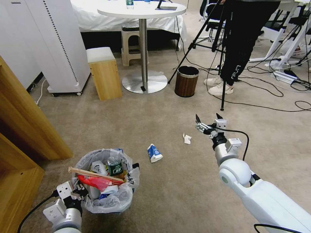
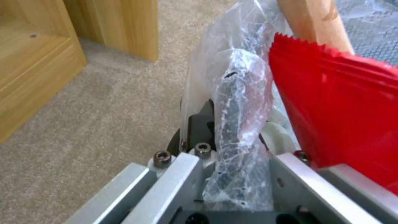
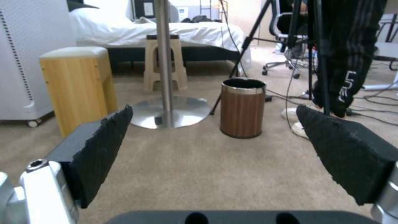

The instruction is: Pick up the trash bin and place the garbage on the floor into it.

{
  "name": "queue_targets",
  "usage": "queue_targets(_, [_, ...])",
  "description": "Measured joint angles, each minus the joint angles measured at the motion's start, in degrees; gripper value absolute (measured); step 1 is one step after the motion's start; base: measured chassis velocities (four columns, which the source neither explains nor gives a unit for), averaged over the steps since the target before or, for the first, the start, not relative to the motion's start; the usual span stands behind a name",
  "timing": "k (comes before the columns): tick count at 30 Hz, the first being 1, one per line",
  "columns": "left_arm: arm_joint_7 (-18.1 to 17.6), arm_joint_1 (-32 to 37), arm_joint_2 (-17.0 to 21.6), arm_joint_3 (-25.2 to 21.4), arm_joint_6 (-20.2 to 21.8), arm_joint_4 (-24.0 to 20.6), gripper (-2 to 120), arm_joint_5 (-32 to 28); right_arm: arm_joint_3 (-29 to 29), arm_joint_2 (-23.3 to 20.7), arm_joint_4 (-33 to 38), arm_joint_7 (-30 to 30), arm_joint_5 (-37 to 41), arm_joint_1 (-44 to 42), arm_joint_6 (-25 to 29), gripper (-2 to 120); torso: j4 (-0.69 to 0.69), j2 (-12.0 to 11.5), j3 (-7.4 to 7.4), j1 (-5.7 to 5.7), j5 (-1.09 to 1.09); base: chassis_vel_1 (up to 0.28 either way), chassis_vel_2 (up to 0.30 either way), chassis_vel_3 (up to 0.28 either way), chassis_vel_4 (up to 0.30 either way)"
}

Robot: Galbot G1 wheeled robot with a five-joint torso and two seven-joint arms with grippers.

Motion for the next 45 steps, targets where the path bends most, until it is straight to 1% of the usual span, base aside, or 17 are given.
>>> queue_targets(8, [-0.11,-0.13,-0.13,-0.24,-0.02,0.23,1,-0.12,-0.52,0.56,-0.51,-0.84,-1.05,-0.04,0.93,100,-0.01,0.0,0.0,0.0,0.0,0.0,0.0,0.0,0.0])
queue_targets(13, [-0.21,-0.12,-0.08,-0.69,-0.02,0.25,1,-0.31,-1.01,0.65,-1.29,-2.81,-1.08,-0.17,1.83,100,-0.01,0.0,0.0,0.0,0.0,0.0,0.0,0.0,0.0])
queue_targets(23, [-0.32,-0.32,-0.3,-0.81,-0.05,0.54,1,-0.38,-2.18,0.6,-1.44,-3.34,-1.18,-0.03,1.89,100,-0.02,0.0,-0.01,0.0,0.0,-0.027,0.029,0.026,-0.027])
queue_targets(34, [-0.33,-0.55,-0.51,-0.62,-0.17,0.78,1,-0.3,-2.57,0.38,-1.8,-3.79,-1.59,0.25,2.29,100,-0.01,-0.01,0.01,0.01,0.0,-0.188,0.195,0.194,-0.18])
queue_targets(39, [-0.32,-0.73,-0.63,-0.48,-0.2,0.91,1,-0.24,-2.73,0.42,-2.04,-4.15,-1.87,0.28,3.31,100,-0.02,-0.01,0.02,0.02,-0.01,-0.202,0.186,0.19,-0.195])
queue_targets(41, [-0.31,-0.77,-0.69,-0.45,-0.2,0.92,1,-0.23,-3.02,0.56,-2.21,-4.45,-2.01,0.48,3.76,100,0.0,-0.01,0.02,0.02,0.02,-0.108,0.136,0.1,-0.099])
queue_targets(45, [-0.31,-0.73,-0.73,-0.41,-0.2,0.92,1,-0.22,-3.26,0.7,-2.24,-4.56,-2.02,0.74,3.88,100,-0.02,-0.01,0.01,0.02,0.0,-0.045,0.063,0.043,-0.044])
